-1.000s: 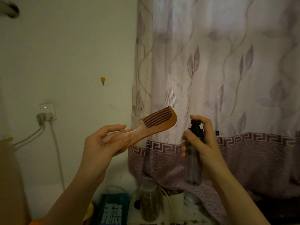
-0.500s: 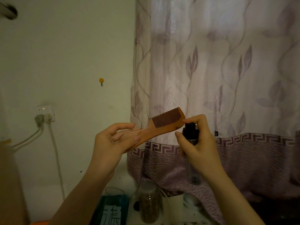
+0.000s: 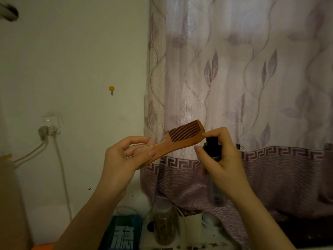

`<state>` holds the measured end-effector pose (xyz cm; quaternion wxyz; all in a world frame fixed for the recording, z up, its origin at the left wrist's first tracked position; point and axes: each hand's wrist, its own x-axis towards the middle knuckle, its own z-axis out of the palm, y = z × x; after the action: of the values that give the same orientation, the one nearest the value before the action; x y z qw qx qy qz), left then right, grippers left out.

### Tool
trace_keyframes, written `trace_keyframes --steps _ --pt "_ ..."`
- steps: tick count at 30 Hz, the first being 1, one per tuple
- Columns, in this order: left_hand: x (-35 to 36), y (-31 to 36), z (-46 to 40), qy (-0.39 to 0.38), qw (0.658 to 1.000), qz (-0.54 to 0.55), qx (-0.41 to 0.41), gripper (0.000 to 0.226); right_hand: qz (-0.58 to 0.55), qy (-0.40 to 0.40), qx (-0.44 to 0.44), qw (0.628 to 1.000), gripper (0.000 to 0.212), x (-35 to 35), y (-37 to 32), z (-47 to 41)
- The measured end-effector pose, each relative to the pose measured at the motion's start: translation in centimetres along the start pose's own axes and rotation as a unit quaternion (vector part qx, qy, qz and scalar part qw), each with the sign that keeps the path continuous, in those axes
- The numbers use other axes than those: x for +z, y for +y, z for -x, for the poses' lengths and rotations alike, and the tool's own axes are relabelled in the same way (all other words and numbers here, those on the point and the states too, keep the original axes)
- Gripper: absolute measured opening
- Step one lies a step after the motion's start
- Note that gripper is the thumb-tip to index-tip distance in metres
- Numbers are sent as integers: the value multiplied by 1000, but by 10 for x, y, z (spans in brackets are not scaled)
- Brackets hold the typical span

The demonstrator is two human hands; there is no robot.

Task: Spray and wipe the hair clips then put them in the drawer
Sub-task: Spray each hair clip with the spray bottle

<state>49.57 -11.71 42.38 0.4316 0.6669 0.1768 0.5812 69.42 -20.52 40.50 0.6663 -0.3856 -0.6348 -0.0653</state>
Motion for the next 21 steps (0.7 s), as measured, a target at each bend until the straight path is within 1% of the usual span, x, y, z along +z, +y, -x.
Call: trace_keyframes --steps 2,6,13,17,21 --pt "2 -1 1 -6 1000 5 -3 34 -9 -11 1 1000 20 5 -2 2" --pt "5 -1 4 -12 1000 15 -4 34 -10 -27 0 1000 25 9 -5 8" --pt "7 -2 4 -9 1000 19 -7 30 2 -80 -27 996 27 27 -9 20" --pt "10 -3 5 -7 1000 25 -9 30 5 -63 -33 997 27 37 -8 25" --pt "9 -5 6 -9 999 30 -11 30 4 -59 -10 998 25 40 -5 29"
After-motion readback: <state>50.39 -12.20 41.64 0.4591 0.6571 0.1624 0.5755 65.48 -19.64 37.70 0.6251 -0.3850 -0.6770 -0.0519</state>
